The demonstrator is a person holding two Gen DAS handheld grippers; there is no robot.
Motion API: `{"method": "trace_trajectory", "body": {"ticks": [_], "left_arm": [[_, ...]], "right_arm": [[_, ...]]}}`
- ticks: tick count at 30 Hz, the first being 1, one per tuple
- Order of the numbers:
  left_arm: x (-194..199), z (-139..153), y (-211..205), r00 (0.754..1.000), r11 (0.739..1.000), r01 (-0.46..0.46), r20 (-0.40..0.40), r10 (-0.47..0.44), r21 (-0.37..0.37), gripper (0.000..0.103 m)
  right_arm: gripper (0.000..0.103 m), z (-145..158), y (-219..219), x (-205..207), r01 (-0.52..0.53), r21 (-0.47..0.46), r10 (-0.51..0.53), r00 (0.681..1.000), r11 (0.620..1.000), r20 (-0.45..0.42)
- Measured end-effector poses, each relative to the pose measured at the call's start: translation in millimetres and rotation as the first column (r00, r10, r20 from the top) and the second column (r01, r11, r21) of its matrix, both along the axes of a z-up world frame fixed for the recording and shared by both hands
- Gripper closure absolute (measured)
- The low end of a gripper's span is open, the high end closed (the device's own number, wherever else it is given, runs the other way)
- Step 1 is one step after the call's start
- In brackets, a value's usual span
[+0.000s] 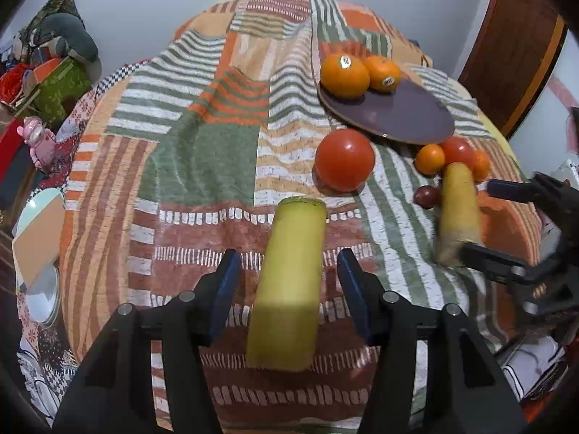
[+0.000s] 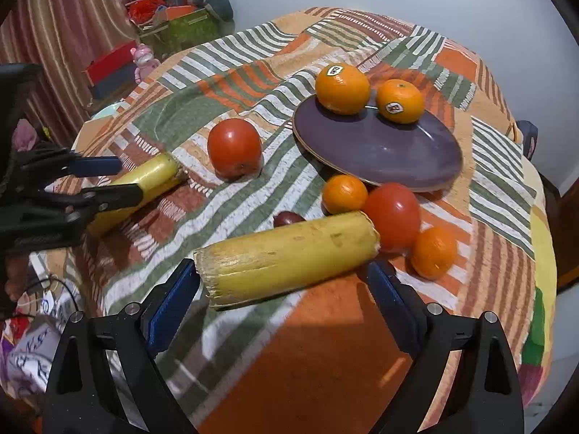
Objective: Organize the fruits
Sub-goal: 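Grasp the long yellow cylinder with the left tool while the right tool grasps the shorter one, then lift both yellow cylinders and carry them toward the purple plate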
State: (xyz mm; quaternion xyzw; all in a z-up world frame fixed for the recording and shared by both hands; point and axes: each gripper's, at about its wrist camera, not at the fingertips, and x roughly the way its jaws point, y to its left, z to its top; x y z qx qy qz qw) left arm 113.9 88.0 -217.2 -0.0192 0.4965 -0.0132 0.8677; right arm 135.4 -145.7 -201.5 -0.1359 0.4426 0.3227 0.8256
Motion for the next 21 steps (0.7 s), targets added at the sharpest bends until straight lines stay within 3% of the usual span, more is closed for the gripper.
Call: {"method": "trace_trajectory", "body": {"ticks": [6, 16, 21], "left_arm": [[7.9, -15.5, 3.2, 0.999, 1.0, -0.01, -0.045, 0.009, -0.017, 0.048], [17.6, -23.1, 6.1, 0.999, 0.999, -0.039, -0.029, 0.038, -0.035, 0.048], [17.6, -18.4, 5.2, 0.999, 0.999, -0.04, 0.003, 0.04, -0.031, 0.062]], "right_arm": [[0.011, 5.2, -21.1, -8.1, 0.025, 0.016, -0.025, 1.0, 1.0, -0.003], [0.011, 8.0, -41.4, -10.7, 0.06, 0.024, -0.06, 0.998, 0.998, -0.034], [0.011, 17.4, -42.7, -11.5, 0.077, 0.027, -0.076, 0.997, 0.997, -0.013]]}}
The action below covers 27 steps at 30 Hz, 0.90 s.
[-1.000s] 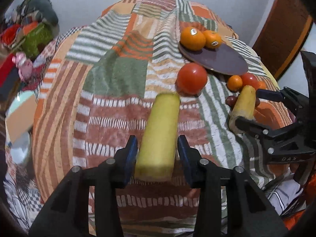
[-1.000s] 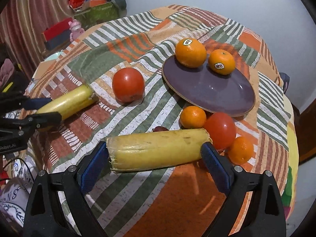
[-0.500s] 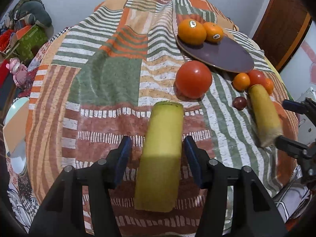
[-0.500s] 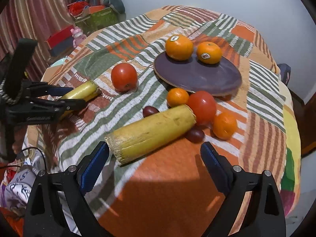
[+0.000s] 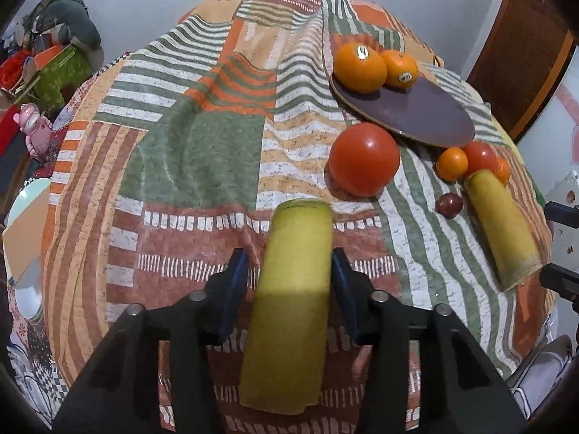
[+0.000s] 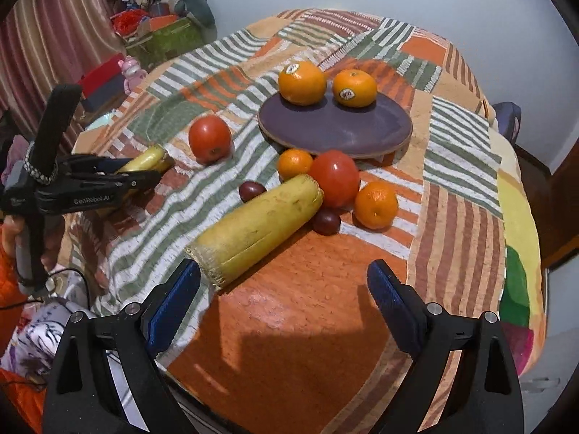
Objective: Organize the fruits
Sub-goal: 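Lift both yellow cylinders and carry them toward the purple plate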
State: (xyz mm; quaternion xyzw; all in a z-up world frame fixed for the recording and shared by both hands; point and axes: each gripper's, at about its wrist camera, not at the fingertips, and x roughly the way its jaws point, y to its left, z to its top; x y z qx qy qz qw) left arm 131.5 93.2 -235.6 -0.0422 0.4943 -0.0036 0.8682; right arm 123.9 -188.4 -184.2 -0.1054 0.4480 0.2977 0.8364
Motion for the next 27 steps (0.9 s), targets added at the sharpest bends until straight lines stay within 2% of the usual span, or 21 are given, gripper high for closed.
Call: {"method": "trace_trajectory", "body": {"ticks": [5, 11, 13, 15, 17, 24, 27], "left_arm": [[-1.2, 5.8, 9.4, 1.0, 0.999, -0.018, 0.016, 0.019, -0.043, 0.066], [-2.0, 5.0, 8.2, 1.0, 0.999, -0.006, 0.015, 0.006, -0.033, 0.066], [-2.2, 4.5, 6.7, 1.0, 1.0, 0.004, 0.015, -0.003, -0.023, 0.066], [-2.2, 3.6, 5.3, 1.0, 1.0, 0.016, 0.014, -0.016, -0.019, 0.066], [-2.2, 2.5, 4.4, 1.0, 1.0, 0.024, 0.015, -0.024, -0.016, 0.066], [1.1, -2.5, 5.7, 0.999, 0.998, 0.048, 0.015, -0.047, -0.032, 0.065], [2.0, -3.7, 4.6, 0.998, 0.998, 0.058, 0.018, -0.058, -0.022, 0.065]], "right_arm": [[0.011, 9.9, 0.6, 10.7, 0.041, 0.069, -0.041, 0.999, 0.997, -0.001], [0.011, -1.0, 13.8, 31.1, 0.088, 0.125, -0.078, 0.994, 0.988, -0.08], [0.016, -5.7, 19.2, 34.4, 0.089, 0.119, -0.078, 0.992, 0.989, -0.098], [0.033, -12.3, 26.7, 37.1, 0.087, 0.089, -0.077, 0.991, 0.992, -0.111], [0.04, -17.5, 29.5, 40.2, 0.083, 0.089, -0.069, 0.988, 0.993, -0.14], [0.041, -27.4, 32.3, 46.4, 0.094, 0.12, -0.065, 0.971, 0.988, -0.229], [0.037, -29.6, 38.5, 47.4, 0.091, 0.111, -0.062, 0.969, 0.99, -0.24]]}}
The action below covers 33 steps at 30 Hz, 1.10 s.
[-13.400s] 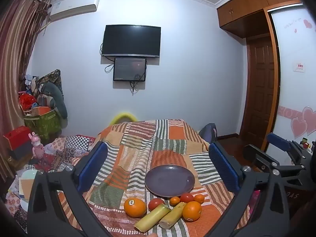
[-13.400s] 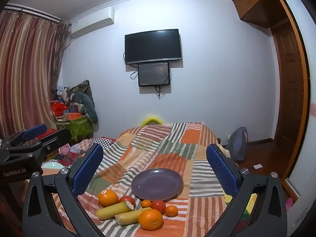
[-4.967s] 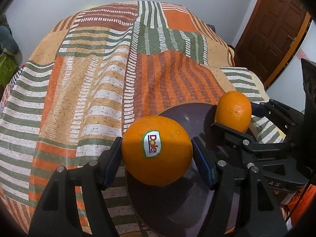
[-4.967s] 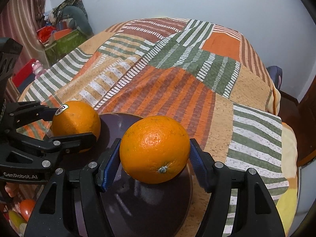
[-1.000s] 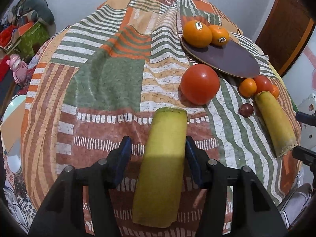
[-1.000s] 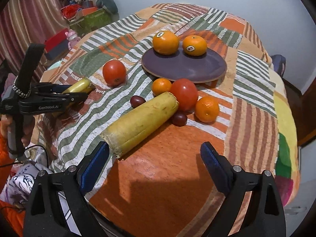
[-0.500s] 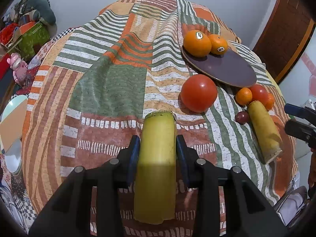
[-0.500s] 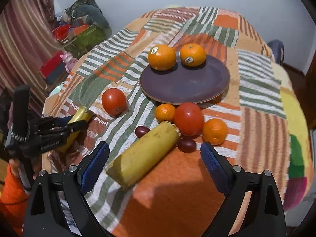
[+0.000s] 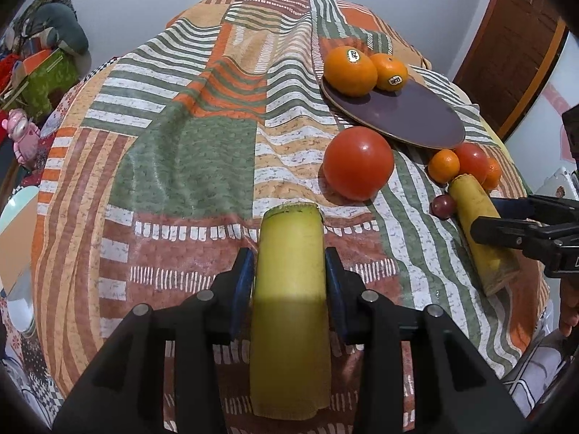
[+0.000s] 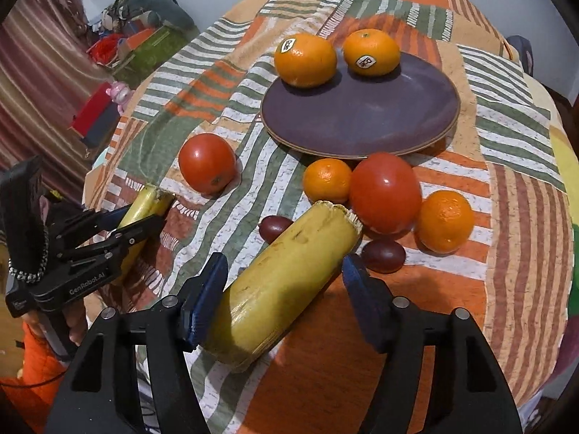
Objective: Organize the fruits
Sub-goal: 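Lift both yellow cylinders and carry them toward the purple plate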
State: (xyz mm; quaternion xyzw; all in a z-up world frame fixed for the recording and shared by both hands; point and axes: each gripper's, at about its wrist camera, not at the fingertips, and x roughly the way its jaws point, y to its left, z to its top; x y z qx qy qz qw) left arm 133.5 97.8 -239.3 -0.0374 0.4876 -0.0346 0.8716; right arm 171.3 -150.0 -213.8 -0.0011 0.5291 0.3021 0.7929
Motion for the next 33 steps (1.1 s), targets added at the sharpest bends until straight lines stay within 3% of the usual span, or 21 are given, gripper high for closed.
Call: {"method": "trace_trajectory", "body": {"ticks": [10, 18, 22, 27, 30, 33], "left_arm": [[-8.4, 12.0, 3.9, 0.999, 1.0, -0.001, 0.033, 0.002, -0.03, 0.067], [-21.4, 36.1, -6.0, 0.995, 0.998, 0.032, 0.101, -0.026, -0.055, 0.067], [-22.8, 46.1, -11.6, 0.99, 0.997, 0.048, 0.132, -0.04, -0.058, 0.067], [-21.5, 46.7, -15.2, 0.99, 0.996, 0.051, 0.135, -0.041, -0.069, 0.067], [-20.2, 46.4, -13.4, 0.99, 0.996, 0.046, 0.135, -0.036, -0.077, 0.067], [-20.5, 47.2, -10.7, 0.99, 0.995, 0.039, 0.135, -0.027, -0.087, 0.067]], "right_arm": [[0.038, -3.3, -1.0, 5.6, -0.028, -0.015, 0.027, 0.998, 0.999, -0.063], [0.059, 10.7, -12.1, -3.8, -0.079, -0.017, 0.078, 0.996, 0.997, -0.053], [0.058, 10.2, -9.9, 1.5, -0.093, -0.029, 0.09, 0.993, 0.995, -0.074], [0.037, -9.2, 18.1, 6.0, -0.135, -0.124, 0.125, 0.988, 0.983, -0.088], [0.037, -13.4, 29.1, 3.8, -0.145, -0.18, 0.138, 0.989, 0.973, -0.051], [0.042, -13.8, 27.0, 4.2, -0.128, -0.169, 0.124, 0.992, 0.977, -0.038]]}}
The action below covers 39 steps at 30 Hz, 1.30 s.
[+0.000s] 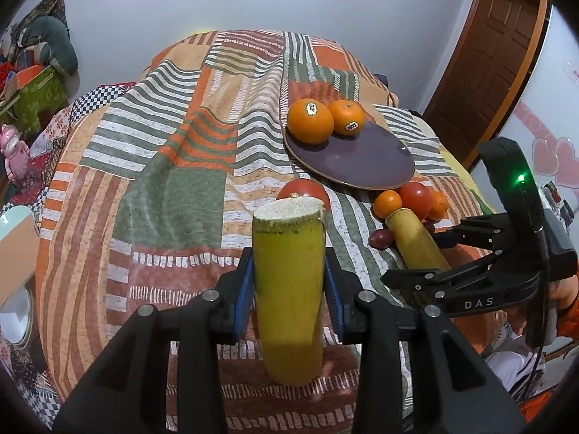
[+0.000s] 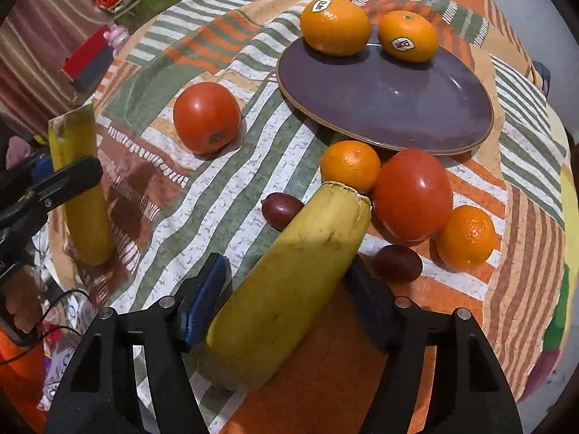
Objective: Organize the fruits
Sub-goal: 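Lift both yellow cylinders and carry them toward the purple plate, then lower both yellow cylinders onto the plate beside the oranges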
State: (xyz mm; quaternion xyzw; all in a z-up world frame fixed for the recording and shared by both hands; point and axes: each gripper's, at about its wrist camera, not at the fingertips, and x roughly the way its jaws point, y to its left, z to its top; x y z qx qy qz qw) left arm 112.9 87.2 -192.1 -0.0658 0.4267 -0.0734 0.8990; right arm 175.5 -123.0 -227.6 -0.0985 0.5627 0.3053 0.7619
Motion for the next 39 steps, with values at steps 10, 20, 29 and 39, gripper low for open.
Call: {"method": "trace_trajectory", "body": {"ticks": [10, 20, 29, 39], "left_arm": [[1.6, 7.9, -4.2, 1.0, 1.0, -0.005, 0.013, 0.005, 0.007, 0.067], [13.1, 32.5, -15.1, 0.998, 1.0, -0.005, 0.058, 0.005, 0.015, 0.067], [31.8, 55.7, -30.3, 0.995, 1.0, 0.004, 0.095, -0.007, 0.024, 0.067], [66.1, 71.9, -56.1, 0.993, 0.998, 0.034, 0.11, -0.04, 0.053, 0.067]], "right_arm": [[0.067, 13.2, -32.2, 0.4, 0.076, 0.071, -0.077, 0.997, 0.995, 0.021], [0.068, 38.1, -55.7, -0.7, 0.111, 0.182, -0.124, 0.99, 0.977, 0.062], [0.068, 68.1, -62.4, 11.4, 0.107, 0.261, -0.152, 0.976, 0.959, 0.158], [0.068, 84.1, -84.3, 39.8, 0.141, 0.32, -0.22, 0.949, 0.937, 0.226]]}}
